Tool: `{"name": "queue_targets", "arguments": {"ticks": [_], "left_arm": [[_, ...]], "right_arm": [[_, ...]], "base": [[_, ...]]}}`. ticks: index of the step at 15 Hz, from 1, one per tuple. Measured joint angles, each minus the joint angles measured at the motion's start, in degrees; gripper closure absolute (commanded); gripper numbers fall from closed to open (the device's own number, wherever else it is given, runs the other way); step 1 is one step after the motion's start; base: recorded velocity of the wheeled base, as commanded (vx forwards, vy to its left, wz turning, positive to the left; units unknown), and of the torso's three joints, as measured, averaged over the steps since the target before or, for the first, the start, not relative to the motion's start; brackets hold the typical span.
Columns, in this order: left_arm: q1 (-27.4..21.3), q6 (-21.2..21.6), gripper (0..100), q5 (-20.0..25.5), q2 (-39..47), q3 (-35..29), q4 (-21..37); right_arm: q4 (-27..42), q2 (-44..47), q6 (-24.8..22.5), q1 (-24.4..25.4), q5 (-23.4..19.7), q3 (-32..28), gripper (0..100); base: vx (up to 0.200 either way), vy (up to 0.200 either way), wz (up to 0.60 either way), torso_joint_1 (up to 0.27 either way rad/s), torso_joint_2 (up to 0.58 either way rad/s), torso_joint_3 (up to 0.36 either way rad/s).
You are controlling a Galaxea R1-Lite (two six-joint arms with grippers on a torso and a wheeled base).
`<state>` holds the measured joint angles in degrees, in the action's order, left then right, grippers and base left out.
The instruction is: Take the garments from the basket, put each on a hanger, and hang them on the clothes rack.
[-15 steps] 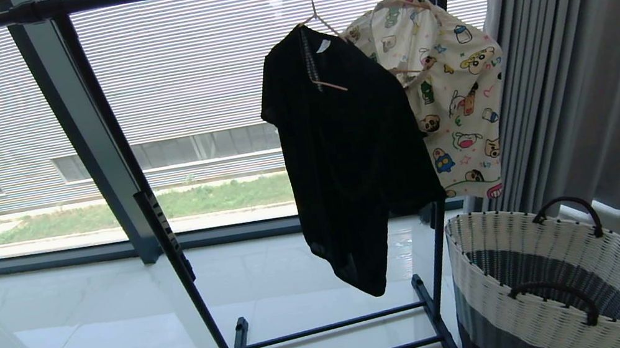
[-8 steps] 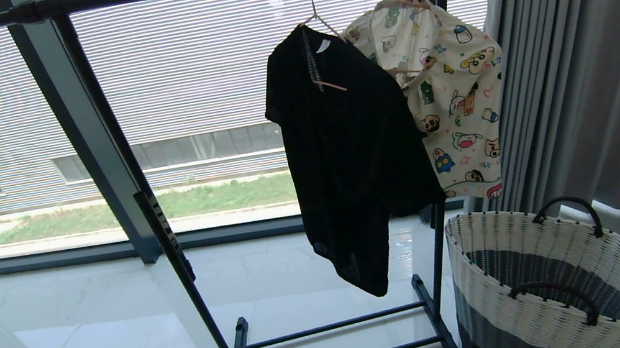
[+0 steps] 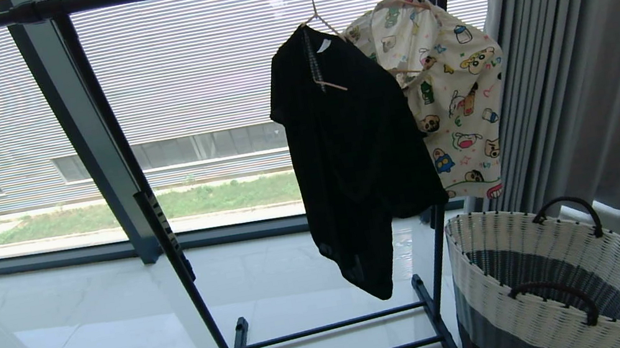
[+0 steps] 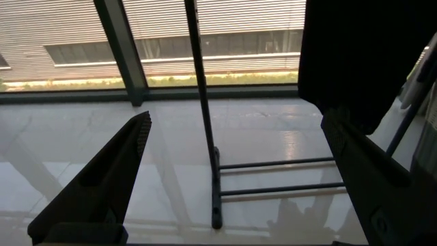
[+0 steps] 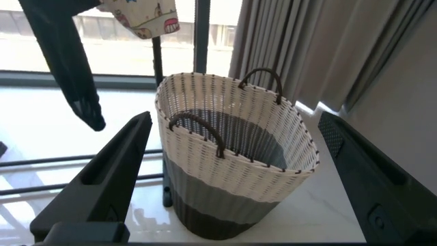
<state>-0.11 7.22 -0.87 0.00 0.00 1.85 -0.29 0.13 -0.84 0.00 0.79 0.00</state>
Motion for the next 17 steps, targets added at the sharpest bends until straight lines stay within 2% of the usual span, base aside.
{"name": "queue_targets", "arguments": {"ticks": [2, 17], "left_arm": [[0.0, -0.8, 0, 0.0, 0.0, 0.0, 0.1], [0.0, -1.0, 0, -0.1, 0.0, 0.0, 0.3]], "right_arm": [[0.0, -0.1, 1.8, 0.0, 0.1, 0.0, 0], [0.0, -0.1, 1.9, 0.0, 0.1, 0.0, 0]], "base": [[0.0, 0.0, 0.0, 0.0, 0.0, 0.0], [0.0, 0.0, 0.0, 0.0, 0.0, 0.0]]}}
